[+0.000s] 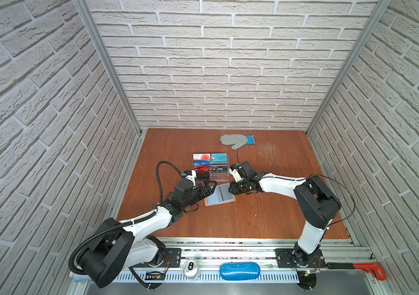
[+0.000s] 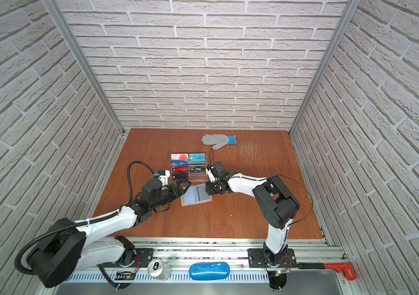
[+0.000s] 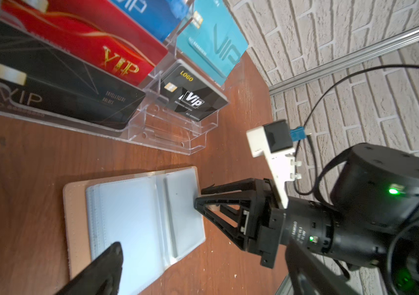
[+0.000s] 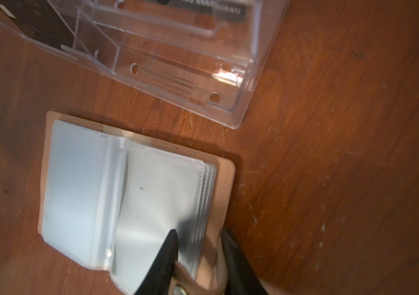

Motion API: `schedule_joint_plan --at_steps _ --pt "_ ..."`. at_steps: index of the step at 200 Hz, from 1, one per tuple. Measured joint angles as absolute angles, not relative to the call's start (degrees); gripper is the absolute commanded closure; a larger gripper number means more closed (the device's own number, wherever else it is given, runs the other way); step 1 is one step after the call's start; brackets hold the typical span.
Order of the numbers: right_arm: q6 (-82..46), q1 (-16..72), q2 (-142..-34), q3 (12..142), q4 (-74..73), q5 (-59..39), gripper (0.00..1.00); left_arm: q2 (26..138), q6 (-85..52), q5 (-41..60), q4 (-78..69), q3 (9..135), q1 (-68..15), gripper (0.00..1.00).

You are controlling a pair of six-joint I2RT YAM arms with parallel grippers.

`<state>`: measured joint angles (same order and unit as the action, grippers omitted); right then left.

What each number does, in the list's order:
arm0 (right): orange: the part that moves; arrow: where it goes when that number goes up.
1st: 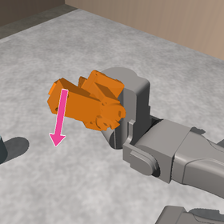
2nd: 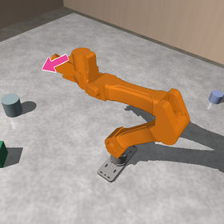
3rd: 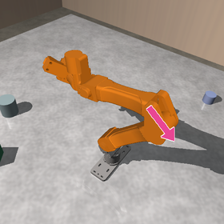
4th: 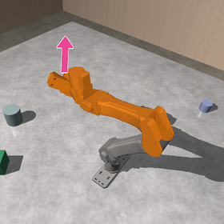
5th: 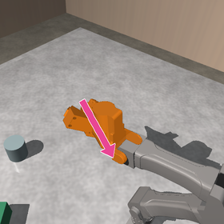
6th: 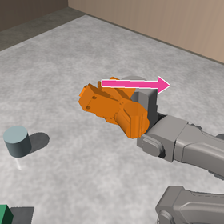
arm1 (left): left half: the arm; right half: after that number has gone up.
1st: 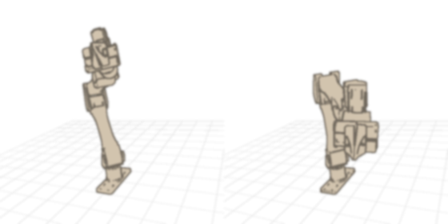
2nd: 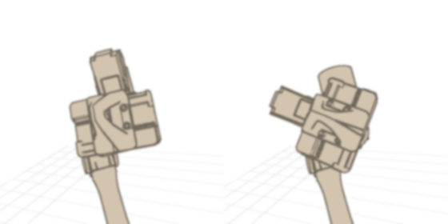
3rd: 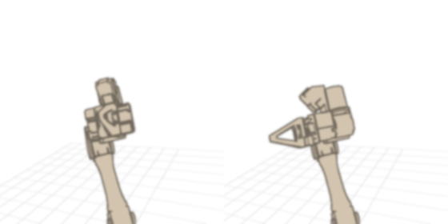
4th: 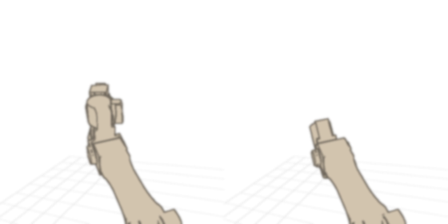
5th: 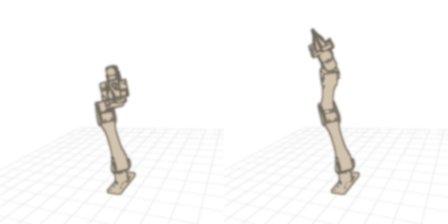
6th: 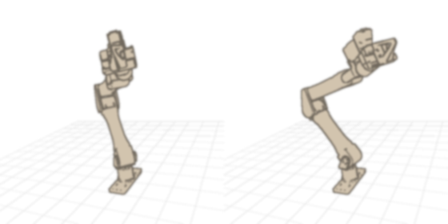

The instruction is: Take the credit cards out of the card holder

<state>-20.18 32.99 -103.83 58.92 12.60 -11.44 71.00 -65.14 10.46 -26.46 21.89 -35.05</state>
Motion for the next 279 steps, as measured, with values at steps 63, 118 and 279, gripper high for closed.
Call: schedule_joint_plan --at_steps 63,118,279 --pt "-20.67 33.19 -103.83 58.92 12.49 -13.39 0.77 80.31 -66.3 11.68 -30.83 21.69 -35.46 0.02" --pt "-20.82 33.21 -103.85 58.92 12.56 -14.06 0.78 83.55 -67.31 12.1 -35.73 21.69 -36.14 0.02" --pt "-20.84 33.23 -103.96 58.92 12.64 -14.85 0.79 80.09 -65.6 14.2 -30.96 20.95 -33.28 0.02"
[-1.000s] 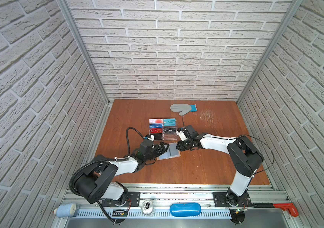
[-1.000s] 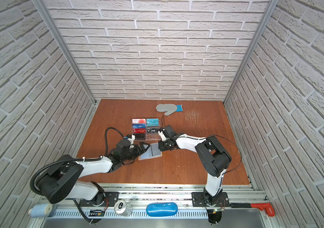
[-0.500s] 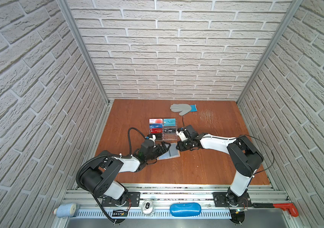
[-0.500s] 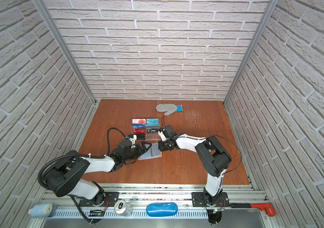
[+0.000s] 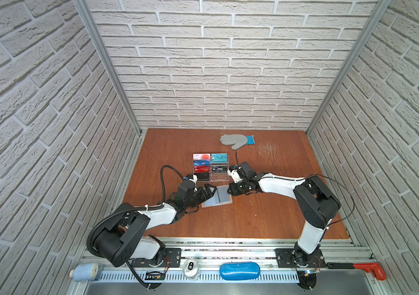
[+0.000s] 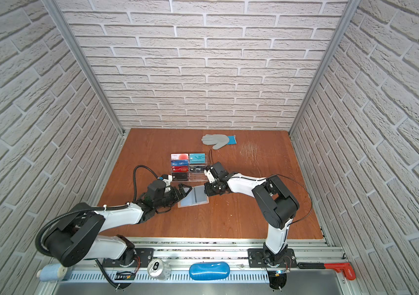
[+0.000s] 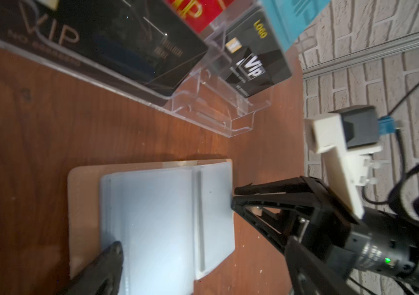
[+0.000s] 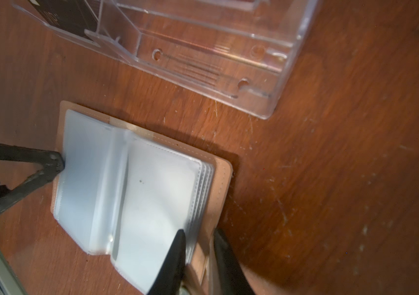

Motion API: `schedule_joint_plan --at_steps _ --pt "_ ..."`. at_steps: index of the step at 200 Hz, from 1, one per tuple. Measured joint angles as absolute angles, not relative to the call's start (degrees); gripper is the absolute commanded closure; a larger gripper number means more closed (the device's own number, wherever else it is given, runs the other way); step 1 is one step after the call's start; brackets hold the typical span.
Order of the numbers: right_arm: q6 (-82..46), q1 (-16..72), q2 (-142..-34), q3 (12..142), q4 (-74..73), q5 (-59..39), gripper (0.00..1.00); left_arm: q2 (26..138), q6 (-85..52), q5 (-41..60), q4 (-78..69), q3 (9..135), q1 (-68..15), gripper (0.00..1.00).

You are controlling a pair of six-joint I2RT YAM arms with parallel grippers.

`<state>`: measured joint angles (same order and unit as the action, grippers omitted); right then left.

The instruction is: Take the credit cards out of the card holder

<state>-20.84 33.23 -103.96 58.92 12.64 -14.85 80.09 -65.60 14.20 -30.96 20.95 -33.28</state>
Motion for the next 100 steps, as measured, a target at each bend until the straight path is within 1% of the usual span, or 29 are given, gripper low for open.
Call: schedule_joint_plan --at_steps 100 --pt "-21.45 33.17 -103.96 58.92 12.6 -15.09 0.8 86.72 -66.06 14.5 -37.17 23.14 -35.03 0.02"
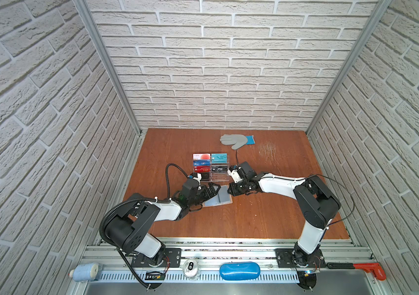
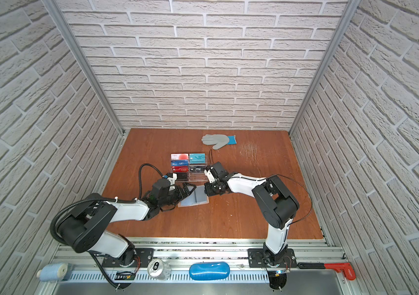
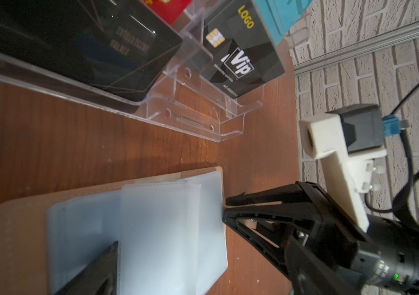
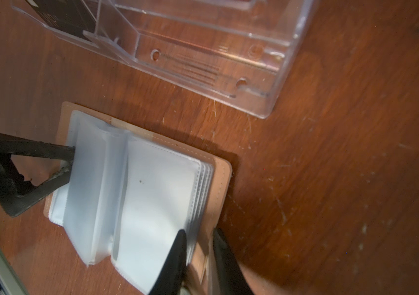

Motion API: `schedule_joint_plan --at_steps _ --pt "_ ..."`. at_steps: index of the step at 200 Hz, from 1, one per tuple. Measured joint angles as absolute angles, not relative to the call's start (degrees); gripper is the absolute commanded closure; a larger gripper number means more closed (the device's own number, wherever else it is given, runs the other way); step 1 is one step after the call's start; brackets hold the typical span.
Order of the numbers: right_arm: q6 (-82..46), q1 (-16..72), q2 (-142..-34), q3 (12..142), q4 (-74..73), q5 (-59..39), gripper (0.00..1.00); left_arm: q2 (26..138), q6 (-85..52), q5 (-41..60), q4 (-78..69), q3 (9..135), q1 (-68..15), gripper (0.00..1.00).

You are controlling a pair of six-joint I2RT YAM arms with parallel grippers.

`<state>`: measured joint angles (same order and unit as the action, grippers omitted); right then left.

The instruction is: Take the credit cards out of the card holder

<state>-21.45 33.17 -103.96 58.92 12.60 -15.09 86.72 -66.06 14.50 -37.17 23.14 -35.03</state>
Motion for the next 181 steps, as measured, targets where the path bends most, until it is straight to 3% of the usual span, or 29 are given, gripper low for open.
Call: schedule_joint_plan --at_steps 78,181 --pt "-22.04 32.67 -103.04 57.47 12.49 -16.36 0.93 84.25 -65.32 14.76 -32.97 23.16 -34.39 0.02" --pt "-20.78 32.69 -95.55 55.79 12.64 -16.14 0.94 76.62 -64.18 15.77 -24.75 23.07 -31.86 0.02"
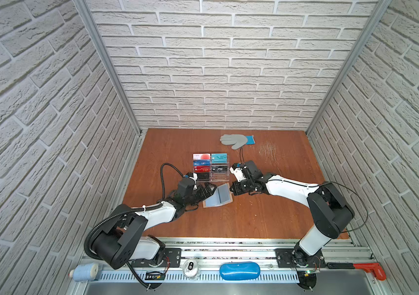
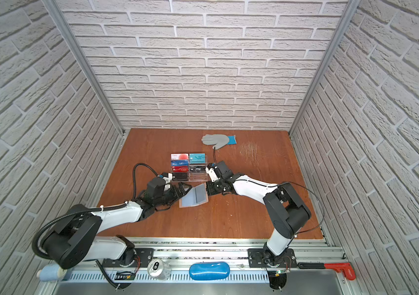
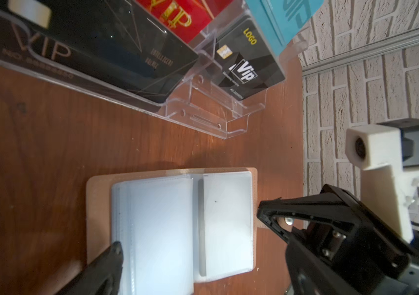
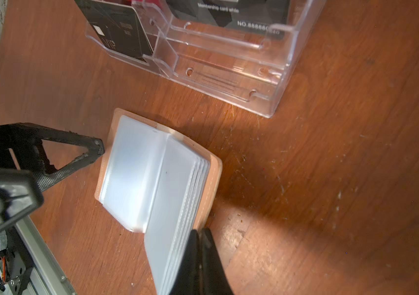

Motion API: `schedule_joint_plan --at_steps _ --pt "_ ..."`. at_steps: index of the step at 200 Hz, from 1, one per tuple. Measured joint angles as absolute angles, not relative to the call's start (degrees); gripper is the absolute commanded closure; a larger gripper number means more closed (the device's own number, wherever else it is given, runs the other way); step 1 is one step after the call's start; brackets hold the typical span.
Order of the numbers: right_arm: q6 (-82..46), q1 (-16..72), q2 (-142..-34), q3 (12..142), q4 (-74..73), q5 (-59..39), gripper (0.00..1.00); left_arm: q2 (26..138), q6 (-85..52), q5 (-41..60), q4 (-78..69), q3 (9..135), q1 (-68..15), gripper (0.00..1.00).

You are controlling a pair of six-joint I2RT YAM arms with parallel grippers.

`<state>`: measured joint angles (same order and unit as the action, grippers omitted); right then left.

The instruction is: Take the credit cards out of the card holder

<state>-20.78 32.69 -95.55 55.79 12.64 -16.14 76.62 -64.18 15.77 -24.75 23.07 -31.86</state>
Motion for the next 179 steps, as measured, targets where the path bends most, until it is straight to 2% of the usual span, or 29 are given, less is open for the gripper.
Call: schedule_joint_plan --at_steps 40,95,135,179 --pt "-20.78 32.69 -95.46 55.68 12.58 -16.6 0.94 76.69 -64.53 15.57 -23.59 24.43 -33.45 0.02" --pt "-21.06 32.69 -95.46 54.94 11.27 -18.33 0.94 84.71 -67.29 16.21 -28.4 27.92 -36.88 0.02" --pt "-21.89 32.69 -95.31 53.93 9.41 -20.21 0.94 86.5 -68.55 16.12 -30.89 28.14 -36.99 0.02" --pt "-22.5 32.69 -91.24 51.24 7.03 -21.5 0.94 89.45 -70.04 16.1 -34.59 27.97 -36.99 0.02"
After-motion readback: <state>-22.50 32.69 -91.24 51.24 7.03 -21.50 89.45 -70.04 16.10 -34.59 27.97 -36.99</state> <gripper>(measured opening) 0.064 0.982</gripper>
